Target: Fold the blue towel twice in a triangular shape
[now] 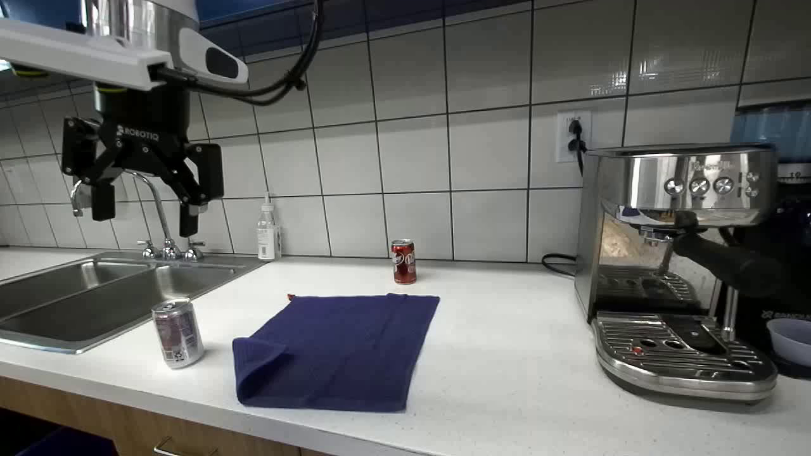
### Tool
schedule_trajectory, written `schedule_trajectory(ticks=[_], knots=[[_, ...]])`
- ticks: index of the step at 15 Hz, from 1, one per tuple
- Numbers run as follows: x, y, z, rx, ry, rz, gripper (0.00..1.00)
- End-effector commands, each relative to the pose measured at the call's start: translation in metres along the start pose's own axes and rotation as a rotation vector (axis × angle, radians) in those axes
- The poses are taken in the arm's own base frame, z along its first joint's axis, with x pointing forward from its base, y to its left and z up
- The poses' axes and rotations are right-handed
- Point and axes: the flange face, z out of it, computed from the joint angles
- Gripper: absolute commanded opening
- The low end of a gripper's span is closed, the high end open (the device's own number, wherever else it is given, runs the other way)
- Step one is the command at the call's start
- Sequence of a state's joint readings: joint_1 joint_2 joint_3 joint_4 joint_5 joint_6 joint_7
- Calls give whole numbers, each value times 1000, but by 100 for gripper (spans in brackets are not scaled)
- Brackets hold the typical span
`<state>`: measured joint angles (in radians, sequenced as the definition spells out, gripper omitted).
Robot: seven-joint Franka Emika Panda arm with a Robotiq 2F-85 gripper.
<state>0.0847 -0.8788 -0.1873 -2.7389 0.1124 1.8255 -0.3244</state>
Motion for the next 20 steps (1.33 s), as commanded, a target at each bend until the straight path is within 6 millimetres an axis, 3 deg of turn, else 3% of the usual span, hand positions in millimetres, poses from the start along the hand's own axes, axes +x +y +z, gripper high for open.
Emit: schedule_trajectory(ticks=[1, 5, 11, 20], knots=[[0, 0, 0, 0, -1, 0, 100], [0, 0, 0, 0, -1, 0, 100], [6, 3, 32, 34, -54, 33, 100], [24, 48, 73, 95, -83, 179, 100]])
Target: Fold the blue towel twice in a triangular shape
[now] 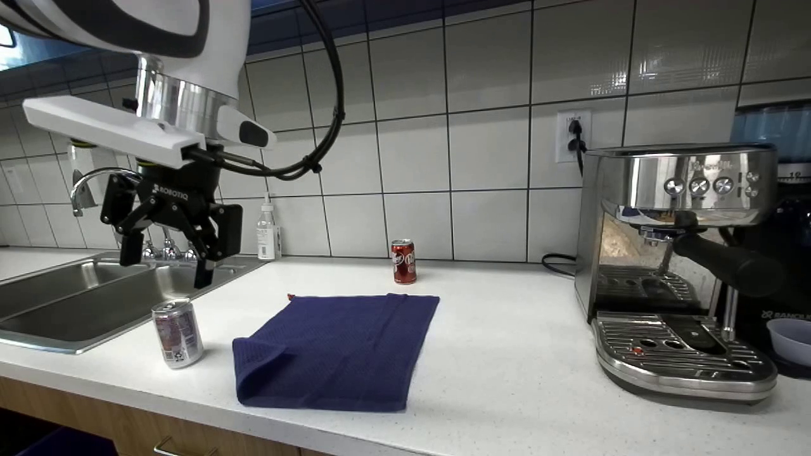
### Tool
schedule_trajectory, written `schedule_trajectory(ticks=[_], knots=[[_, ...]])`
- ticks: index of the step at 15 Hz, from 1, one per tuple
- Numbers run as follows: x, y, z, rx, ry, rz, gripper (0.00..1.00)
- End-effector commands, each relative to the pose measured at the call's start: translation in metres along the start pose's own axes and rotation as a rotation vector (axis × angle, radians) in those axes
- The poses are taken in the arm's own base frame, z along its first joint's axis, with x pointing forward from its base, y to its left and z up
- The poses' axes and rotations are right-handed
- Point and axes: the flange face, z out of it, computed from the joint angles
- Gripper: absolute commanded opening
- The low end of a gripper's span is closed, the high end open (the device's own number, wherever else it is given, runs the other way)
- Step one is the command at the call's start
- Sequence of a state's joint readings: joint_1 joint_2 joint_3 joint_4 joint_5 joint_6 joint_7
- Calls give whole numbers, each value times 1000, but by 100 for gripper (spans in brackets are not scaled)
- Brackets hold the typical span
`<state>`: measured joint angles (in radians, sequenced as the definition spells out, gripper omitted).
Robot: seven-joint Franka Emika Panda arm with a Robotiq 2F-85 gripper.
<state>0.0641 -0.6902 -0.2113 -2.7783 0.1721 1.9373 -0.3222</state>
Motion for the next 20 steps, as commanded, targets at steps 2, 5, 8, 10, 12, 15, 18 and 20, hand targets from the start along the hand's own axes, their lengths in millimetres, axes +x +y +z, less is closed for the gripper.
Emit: schedule_trajectory(ticks=[2, 5, 8, 10, 12, 15, 18, 20], knots=[[17, 29, 18, 36, -2, 107, 100], [27, 44, 33, 55, -4, 172, 100], [36, 57, 47, 53, -9, 238, 100], [42, 65, 57, 54, -18, 267, 100], [47, 70, 67, 51, -30, 294, 100], [57, 74, 82, 50, -64, 309, 100], [67, 80, 94, 47, -95, 322, 100], [74, 83, 101, 45, -111, 330, 100]])
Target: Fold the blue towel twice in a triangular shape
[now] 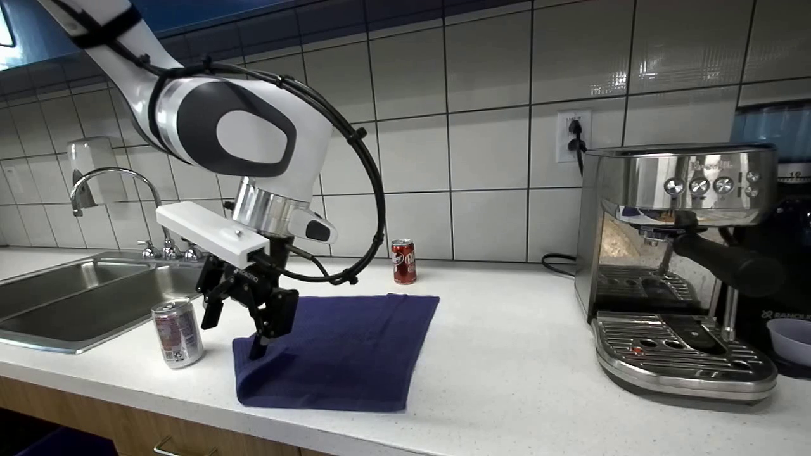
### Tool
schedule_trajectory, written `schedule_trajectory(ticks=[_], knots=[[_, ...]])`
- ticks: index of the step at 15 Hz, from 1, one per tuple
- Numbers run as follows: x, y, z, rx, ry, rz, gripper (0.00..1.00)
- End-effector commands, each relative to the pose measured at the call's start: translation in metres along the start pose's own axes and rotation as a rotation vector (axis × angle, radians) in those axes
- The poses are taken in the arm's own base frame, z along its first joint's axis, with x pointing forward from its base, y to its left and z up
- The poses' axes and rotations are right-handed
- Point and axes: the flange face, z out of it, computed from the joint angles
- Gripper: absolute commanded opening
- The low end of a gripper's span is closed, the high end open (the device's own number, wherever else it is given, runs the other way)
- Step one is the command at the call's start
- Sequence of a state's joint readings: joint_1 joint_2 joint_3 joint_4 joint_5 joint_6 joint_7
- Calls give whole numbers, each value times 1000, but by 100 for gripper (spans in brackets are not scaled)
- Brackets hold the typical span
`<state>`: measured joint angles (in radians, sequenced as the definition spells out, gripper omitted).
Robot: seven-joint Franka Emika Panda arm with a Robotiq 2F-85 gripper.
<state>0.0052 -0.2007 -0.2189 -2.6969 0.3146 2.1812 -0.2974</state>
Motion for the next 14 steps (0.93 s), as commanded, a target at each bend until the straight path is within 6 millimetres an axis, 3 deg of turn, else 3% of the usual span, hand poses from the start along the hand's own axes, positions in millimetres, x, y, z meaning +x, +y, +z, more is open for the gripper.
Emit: schedule_trajectory(ticks=[1, 14], knots=[[24, -1, 8, -8, -23, 37, 100], [73, -6, 43, -23, -98, 102, 100]])
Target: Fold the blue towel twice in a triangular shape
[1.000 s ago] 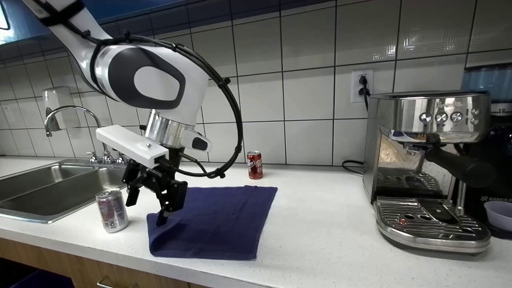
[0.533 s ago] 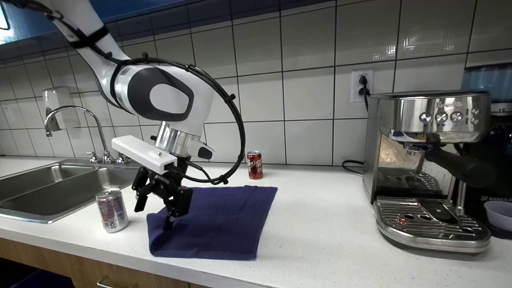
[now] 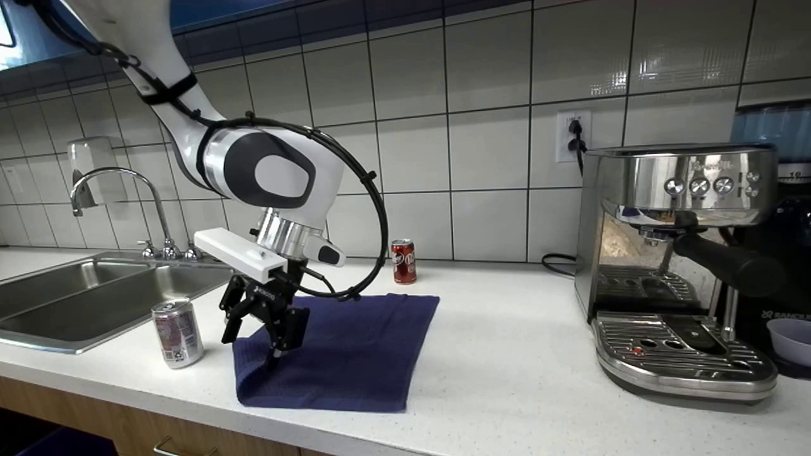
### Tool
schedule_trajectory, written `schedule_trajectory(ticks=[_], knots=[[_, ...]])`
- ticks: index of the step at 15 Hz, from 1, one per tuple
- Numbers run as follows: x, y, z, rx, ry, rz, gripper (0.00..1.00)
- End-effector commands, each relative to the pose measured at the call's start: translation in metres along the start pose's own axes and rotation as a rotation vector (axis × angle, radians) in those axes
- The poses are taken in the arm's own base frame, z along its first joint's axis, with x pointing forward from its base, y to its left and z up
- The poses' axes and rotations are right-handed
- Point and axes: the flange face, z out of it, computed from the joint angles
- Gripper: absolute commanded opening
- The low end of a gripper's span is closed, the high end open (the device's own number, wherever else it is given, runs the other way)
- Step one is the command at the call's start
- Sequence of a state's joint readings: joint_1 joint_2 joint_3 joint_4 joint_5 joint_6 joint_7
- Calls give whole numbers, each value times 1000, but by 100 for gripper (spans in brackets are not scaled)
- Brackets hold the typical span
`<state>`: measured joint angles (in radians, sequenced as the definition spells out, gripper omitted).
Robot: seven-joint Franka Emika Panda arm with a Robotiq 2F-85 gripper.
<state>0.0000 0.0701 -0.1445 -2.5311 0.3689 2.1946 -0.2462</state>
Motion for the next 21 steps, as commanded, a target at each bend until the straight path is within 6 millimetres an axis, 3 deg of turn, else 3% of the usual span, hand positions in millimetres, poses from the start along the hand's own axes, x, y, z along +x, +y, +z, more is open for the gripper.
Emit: schedule_trajectory(ticks=[1, 11, 12, 13, 21], knots=[[17, -1, 4, 2, -15, 34, 100], [31, -8, 8, -16, -24, 19, 100], [31, -7, 8, -16, -20, 17, 75], [31, -8, 9, -17, -20, 15, 74], [27, -9, 6, -24, -14, 3, 12]])
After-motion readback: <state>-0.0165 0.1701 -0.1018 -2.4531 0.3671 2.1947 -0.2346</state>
